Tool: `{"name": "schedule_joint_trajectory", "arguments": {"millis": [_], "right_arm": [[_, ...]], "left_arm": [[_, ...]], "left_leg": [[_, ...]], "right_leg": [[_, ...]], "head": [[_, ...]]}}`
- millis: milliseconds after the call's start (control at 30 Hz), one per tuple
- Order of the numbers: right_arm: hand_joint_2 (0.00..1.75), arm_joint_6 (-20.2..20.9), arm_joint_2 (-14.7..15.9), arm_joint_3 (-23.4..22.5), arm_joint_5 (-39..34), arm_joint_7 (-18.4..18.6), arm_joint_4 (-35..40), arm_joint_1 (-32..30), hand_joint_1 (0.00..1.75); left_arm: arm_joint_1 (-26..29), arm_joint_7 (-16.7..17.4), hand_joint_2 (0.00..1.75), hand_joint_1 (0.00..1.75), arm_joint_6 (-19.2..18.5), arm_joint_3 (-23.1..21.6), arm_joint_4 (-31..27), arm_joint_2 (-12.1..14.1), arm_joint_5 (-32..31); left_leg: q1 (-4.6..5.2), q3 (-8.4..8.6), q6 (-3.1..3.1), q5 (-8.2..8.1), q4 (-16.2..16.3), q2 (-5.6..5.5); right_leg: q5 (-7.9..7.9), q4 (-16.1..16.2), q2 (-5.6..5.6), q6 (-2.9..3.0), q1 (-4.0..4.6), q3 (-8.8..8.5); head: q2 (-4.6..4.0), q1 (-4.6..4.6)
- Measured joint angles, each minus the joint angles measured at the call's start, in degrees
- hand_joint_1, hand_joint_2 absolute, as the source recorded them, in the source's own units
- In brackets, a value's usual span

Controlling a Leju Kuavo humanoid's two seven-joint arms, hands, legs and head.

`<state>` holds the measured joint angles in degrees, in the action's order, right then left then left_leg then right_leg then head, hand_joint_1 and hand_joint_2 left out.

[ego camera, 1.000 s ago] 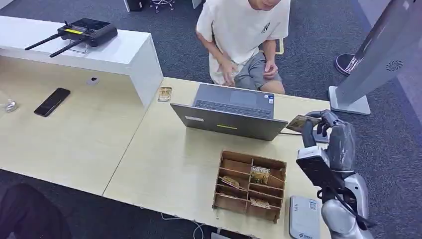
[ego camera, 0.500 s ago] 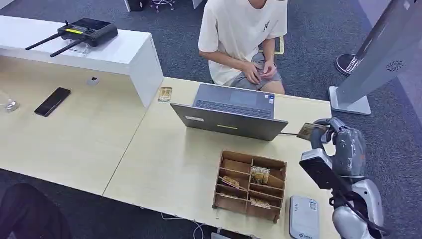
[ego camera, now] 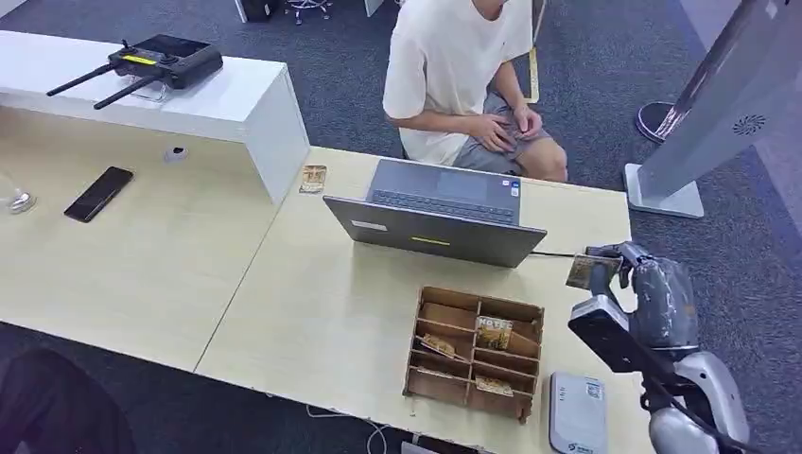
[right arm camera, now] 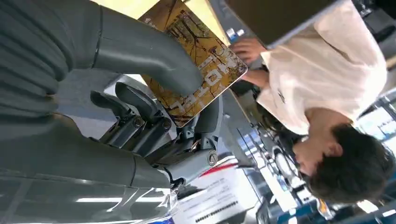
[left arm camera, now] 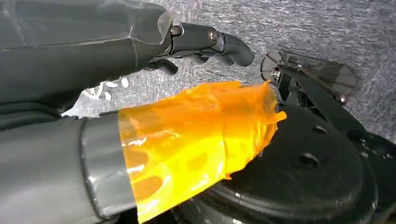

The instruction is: Pass the card to the sensor for recognition and then transmit it.

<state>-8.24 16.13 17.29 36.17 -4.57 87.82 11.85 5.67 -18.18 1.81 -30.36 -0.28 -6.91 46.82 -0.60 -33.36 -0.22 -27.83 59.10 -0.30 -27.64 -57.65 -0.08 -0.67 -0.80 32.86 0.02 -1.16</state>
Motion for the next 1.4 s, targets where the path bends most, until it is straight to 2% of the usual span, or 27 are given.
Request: {"name": "schedule_joint_trajectory", "arguments": {"millis": [233,633,1167,1400], "right_arm": [[1.75,0.5,1.0,-0.1,-0.3,2.2,0.3,-1.8,1.75],[1.75,3.3,2.6,-1.7,-1.5,6.4,5.2,-10.0,1.75],[1.75,8.0,4.0,-1.9,-4.7,10.4,7.0,-12.6,1.75],[1.75,11.3,4.6,-1.4,-9.9,12.4,6.6,-12.6,1.75]], "left_arm": [[-0.1,0.8,0.0,0.0,0.7,0.7,0.0,-0.5,1.9],[-0.5,3.1,0.0,0.0,1.3,1.0,0.0,-0.8,5.6],[-0.8,4.6,0.0,0.0,1.9,1.0,0.0,-1.0,8.8],[-1.0,6.1,0.0,0.0,1.6,1.0,0.0,-0.7,11.2]], "left_leg": [[0.0,0.02,0.0,0.0,0.0,-0.01],[0.0,0.01,-0.04,-0.06,0.0,0.0],[0.0,0.02,-0.05,-0.05,0.0,0.04],[0.0,0.02,-0.05,-0.05,0.0,0.03]], "right_leg": [[0.0,0.0,-0.01,0.0,0.0,0.0],[-0.03,0.0,0.0,0.01,0.0,0.01],[-0.03,0.0,0.02,0.01,0.0,0.01],[-0.03,0.0,0.02,0.01,0.0,0.0]], "head": [[0.0,-0.02],[0.0,0.0],[0.0,0.0],[0.0,0.0]]}}
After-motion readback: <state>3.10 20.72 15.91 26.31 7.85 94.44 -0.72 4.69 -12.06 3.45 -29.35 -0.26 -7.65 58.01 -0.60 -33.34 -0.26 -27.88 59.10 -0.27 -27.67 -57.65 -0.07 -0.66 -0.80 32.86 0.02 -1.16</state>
